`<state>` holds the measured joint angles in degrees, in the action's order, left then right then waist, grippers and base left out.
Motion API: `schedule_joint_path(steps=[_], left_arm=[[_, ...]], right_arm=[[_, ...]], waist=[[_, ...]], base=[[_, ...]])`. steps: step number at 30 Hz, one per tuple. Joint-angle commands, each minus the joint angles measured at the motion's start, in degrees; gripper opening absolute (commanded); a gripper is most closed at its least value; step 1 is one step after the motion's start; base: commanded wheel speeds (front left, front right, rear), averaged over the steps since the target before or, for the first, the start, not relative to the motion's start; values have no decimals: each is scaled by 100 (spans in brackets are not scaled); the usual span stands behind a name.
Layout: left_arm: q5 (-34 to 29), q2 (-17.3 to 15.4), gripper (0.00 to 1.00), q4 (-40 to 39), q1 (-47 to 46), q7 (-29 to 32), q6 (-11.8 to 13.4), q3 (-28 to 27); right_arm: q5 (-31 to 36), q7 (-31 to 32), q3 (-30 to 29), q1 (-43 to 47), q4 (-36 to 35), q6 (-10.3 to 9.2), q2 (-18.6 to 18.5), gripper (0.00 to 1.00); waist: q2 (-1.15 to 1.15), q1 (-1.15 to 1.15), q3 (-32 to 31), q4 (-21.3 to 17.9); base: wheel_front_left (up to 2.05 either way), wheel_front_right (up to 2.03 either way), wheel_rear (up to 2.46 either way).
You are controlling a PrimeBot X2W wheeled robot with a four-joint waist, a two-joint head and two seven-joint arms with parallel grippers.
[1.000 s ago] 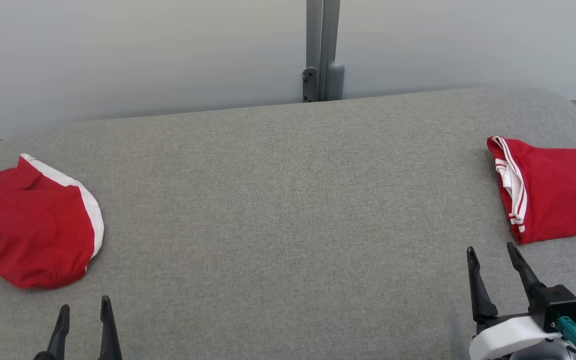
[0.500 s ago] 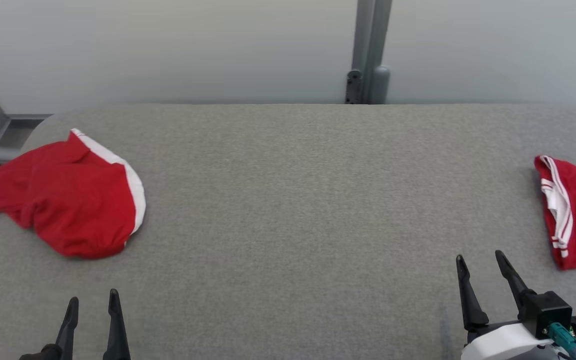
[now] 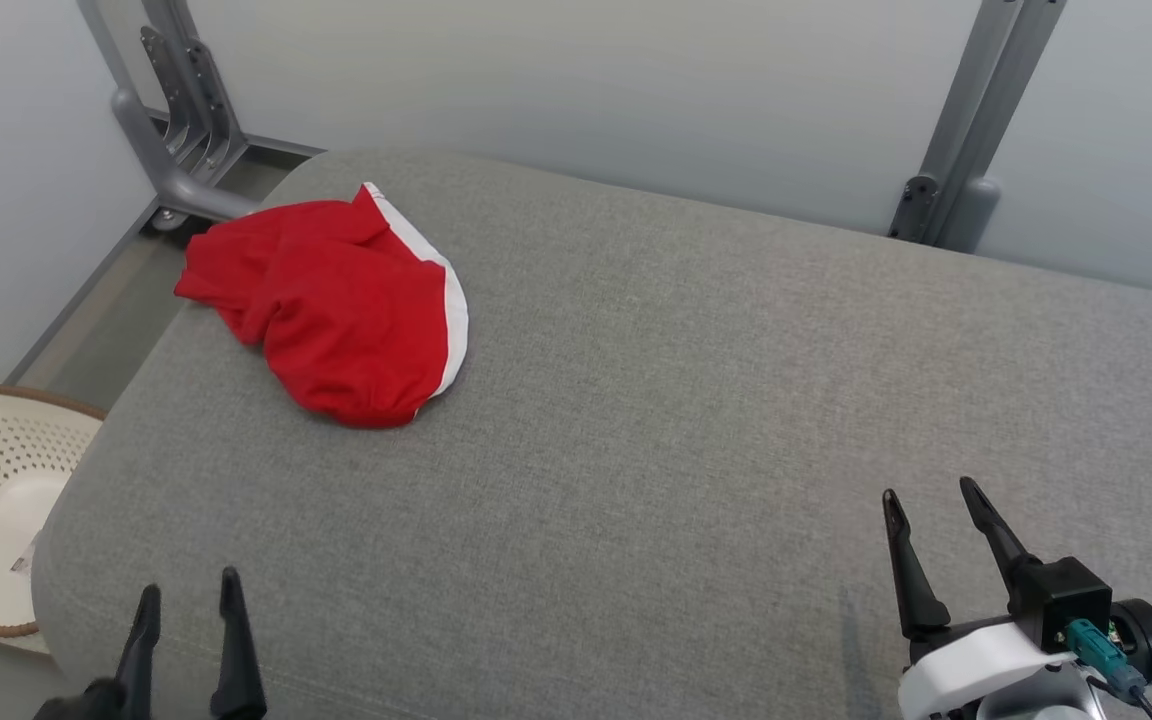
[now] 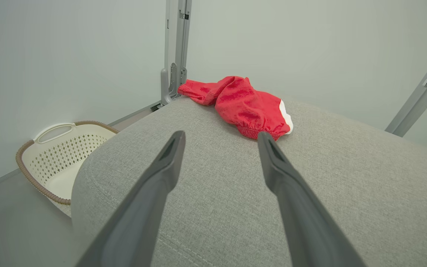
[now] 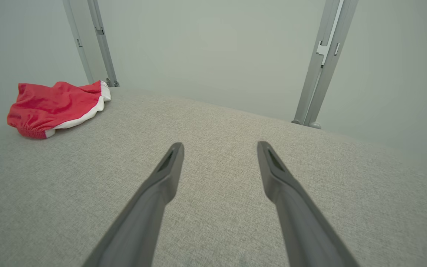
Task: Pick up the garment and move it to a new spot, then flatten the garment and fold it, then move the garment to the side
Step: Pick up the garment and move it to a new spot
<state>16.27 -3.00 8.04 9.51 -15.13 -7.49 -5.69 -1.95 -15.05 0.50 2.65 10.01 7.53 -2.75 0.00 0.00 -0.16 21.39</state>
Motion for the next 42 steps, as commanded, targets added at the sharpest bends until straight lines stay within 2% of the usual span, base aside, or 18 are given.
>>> schedule_joint_path(steps=[1, 4, 7, 13, 17, 19, 23, 26, 27, 28, 34, 42], left_arm=[[28, 8, 100, -8, -303, 2, 3, 104], [296, -156, 100, 206, -870, 1, 2, 419], [691, -519, 100, 644, -1706, 13, 2, 971], [1850, -1125, 100, 1835, -3712, 847, 1, 1992], [2635, -1270, 100, 2796, -4708, 1357, 0, 2273], [2834, -1401, 100, 3274, -5049, 1490, 1, 2321], [3139, -1455, 100, 4274, -5416, 1552, 1, 2301], [3347, -1442, 100, 4703, -5513, 1685, 1, 2384], [3419, -1459, 16, 4802, -5491, 1727, 0, 2433], [3468, -1462, 0, 4910, -5464, 1732, 0, 2469], [3520, -1519, 0, 4858, -5583, 1477, -12, 2761], [3516, -1865, 0, 3416, -5463, 1107, 1, 3489]], right_arm=[[97, -17, -7, -134, 7, -8, -27, 100], [285, -17, -57, -375, -53, -8, -27, 100], [552, -18, -91, -669, -126, -8, -28, 100], [909, -18, -85, -1373, -282, -8, -79, 100], [1081, -18, 169, -1885, -270, -8, -79, 100], [1114, -18, 298, -2049, -280, -8, -74, 100], [1053, -18, 500, -2225, -341, -8, -42, 100], [990, -17, 486, -2181, -393, -8, -32, 100], [974, -18, 475, -2145, -398, -8, -25, 100], [967, -18, 458, -2101, -392, -8, -23, 100], [816, -18, 372, -1884, -343, -8, -15, 100], [329, -18, 500, -1487, -239, -8, -16, 100]], waist=[[0, 0, 363, 72], [0, 0, 857, -16], [0, 0, 1438, -105], [0, 0, 2535, -303], [0, 0, 3034, -565], [0, 0, 3182, -690], [0, 0, 3300, -905], [0, 0, 3249, -986], [0, 0, 3211, -998], [0, 0, 3167, -1002], [0, 0, 2753, -928], [0, 0, 1887, -1084]], base=[[0, 0, 0], [0, 0, 0], [0, 0, 0], [0, 0, 0], [0, 0, 0], [0, 0, 0], [0, 0, 0], [0, 0, 0], [0, 0, 0], [0, 0, 0], [0, 0, 0], [0, 0, 0]])
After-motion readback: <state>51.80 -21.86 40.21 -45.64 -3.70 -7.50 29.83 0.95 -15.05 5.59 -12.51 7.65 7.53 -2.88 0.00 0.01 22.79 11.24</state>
